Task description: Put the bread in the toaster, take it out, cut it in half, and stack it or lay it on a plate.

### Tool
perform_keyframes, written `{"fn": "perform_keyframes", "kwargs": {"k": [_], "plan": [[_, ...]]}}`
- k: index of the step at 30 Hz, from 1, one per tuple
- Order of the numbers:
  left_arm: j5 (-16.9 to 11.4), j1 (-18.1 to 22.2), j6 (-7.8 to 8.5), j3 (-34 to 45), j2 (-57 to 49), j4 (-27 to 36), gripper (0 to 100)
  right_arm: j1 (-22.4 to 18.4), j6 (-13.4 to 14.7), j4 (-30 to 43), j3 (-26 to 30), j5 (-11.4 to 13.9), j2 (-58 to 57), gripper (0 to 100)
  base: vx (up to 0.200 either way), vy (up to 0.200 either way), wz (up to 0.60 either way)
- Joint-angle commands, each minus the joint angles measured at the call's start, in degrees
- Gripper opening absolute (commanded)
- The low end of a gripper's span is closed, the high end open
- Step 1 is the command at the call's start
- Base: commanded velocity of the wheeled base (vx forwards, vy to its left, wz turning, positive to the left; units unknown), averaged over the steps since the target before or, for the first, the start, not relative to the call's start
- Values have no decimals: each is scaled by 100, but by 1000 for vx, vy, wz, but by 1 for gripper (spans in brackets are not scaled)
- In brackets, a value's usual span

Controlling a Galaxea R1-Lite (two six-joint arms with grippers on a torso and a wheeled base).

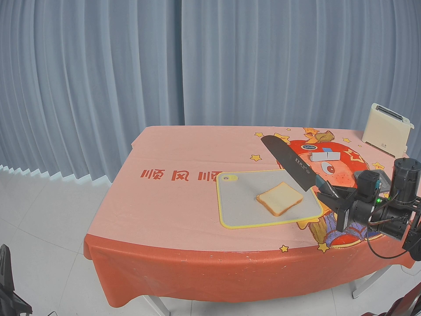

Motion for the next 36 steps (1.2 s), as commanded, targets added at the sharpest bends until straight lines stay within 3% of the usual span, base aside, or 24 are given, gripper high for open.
{"fn": "perform_keyframes", "kwargs": {"k": [1,11,22,36], "plan": [[-2,1,-2,92,550,-379,0,2,-10,-3,2,10,-13,0,0,0,0],[-11,1,7,101,1244,-1064,0,20,-19,6,29,10,-22,0,0,0,0],[-28,-16,-2,101,2501,-2374,0,20,-19,6,20,10,-22,0,0,0,0],[-151,-42,-2,75,3301,-3059,0,28,-19,15,29,10,-4,0,0,0,0]]}}
